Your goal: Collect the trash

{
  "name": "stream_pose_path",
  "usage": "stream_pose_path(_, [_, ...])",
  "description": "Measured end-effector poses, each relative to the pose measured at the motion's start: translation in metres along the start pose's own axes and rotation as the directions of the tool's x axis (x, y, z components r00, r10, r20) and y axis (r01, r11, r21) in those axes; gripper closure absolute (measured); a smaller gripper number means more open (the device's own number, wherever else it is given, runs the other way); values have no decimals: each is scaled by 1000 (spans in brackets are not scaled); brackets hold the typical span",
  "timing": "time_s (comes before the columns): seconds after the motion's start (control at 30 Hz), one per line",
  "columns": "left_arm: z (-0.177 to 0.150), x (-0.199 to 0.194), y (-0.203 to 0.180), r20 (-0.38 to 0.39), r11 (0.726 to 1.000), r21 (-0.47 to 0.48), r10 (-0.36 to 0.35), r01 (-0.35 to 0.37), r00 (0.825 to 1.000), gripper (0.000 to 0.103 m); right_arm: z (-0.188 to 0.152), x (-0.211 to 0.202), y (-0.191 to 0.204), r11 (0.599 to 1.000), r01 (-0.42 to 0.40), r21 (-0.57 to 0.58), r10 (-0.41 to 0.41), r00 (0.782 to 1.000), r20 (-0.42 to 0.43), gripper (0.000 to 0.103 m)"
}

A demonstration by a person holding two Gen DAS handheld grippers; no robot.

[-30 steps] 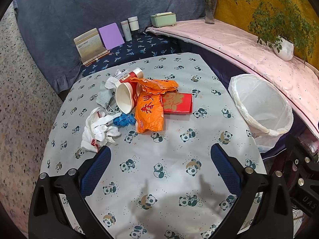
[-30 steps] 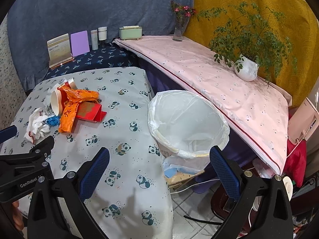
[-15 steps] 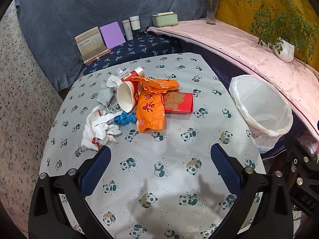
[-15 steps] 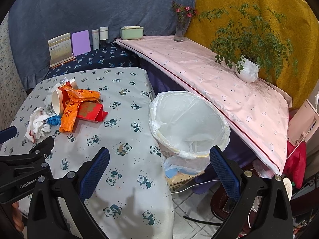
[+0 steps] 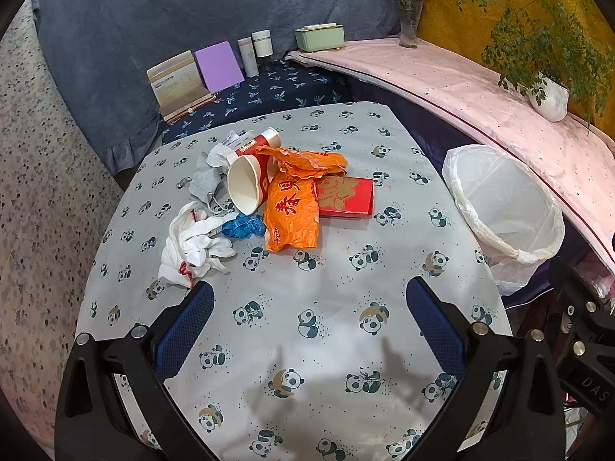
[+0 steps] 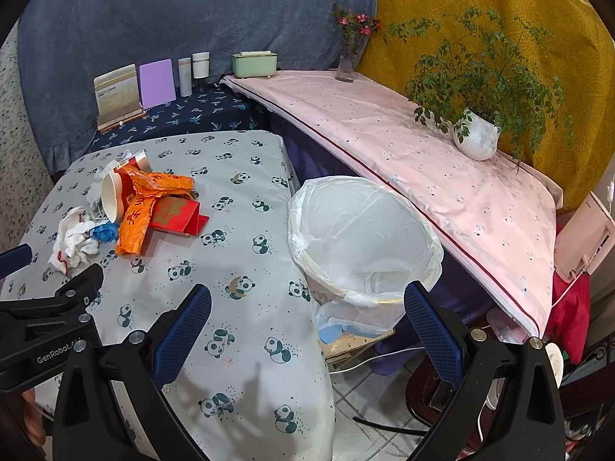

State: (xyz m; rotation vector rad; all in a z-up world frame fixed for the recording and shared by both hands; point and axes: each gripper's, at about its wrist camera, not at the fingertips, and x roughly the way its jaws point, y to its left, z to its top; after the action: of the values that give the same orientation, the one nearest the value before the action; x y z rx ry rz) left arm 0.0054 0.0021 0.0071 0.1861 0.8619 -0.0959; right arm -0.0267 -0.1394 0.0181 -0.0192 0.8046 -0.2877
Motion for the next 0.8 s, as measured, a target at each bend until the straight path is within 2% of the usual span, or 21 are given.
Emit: stream_pose_path(0.8, [-5,-7,3,2,1000,-9,-5,5,1000,7,-3,-9,-1,1000,1,0,-1,1000,14,7])
